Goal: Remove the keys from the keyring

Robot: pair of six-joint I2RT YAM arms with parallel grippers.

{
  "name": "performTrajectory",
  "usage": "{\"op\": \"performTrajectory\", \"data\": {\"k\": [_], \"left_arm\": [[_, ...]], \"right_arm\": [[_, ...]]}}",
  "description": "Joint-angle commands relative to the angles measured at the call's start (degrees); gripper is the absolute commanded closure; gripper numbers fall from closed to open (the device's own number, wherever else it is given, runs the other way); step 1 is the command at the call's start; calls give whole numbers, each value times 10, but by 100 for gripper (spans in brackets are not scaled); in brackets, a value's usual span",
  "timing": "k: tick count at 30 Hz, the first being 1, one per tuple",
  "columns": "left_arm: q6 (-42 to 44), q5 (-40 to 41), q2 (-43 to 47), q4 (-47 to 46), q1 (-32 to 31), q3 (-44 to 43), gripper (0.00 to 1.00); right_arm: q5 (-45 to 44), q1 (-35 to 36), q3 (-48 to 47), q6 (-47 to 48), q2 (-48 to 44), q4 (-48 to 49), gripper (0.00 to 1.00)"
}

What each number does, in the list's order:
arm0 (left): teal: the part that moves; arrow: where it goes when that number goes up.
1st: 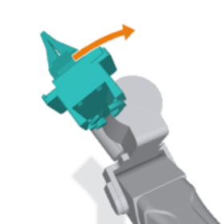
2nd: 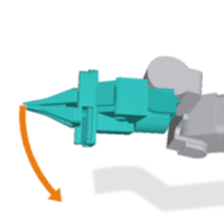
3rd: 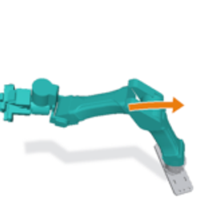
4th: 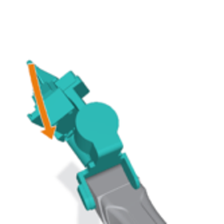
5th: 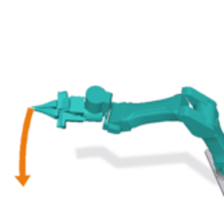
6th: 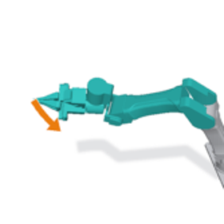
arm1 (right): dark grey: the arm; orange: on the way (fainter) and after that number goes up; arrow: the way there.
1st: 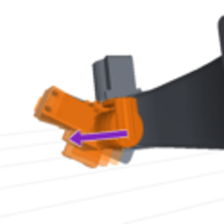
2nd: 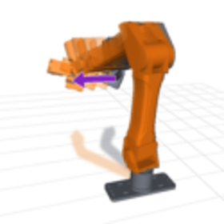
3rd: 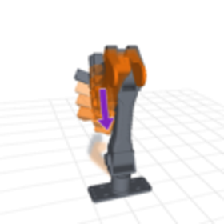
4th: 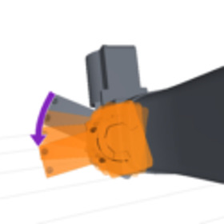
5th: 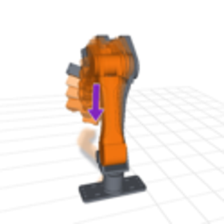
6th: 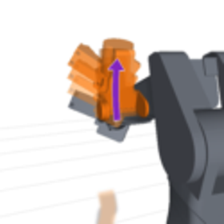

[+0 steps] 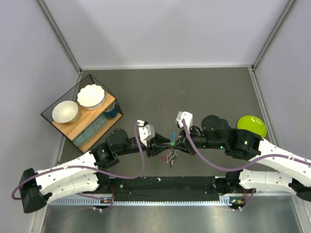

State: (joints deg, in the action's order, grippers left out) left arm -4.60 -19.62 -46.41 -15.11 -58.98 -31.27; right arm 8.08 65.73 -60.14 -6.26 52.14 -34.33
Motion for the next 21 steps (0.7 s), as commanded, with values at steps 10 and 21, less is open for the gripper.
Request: {"op": "performTrajectory", "data": {"k": [10, 21], "left_arm": [[-24, -49, -4, -55, -2, -7, 67], [-31, -49, -25, -57, -2, -19, 74]], "right_arm": [[11, 0, -37, -6, -17, 42, 100], [20, 0, -37, -11, -20, 45, 100]]}}
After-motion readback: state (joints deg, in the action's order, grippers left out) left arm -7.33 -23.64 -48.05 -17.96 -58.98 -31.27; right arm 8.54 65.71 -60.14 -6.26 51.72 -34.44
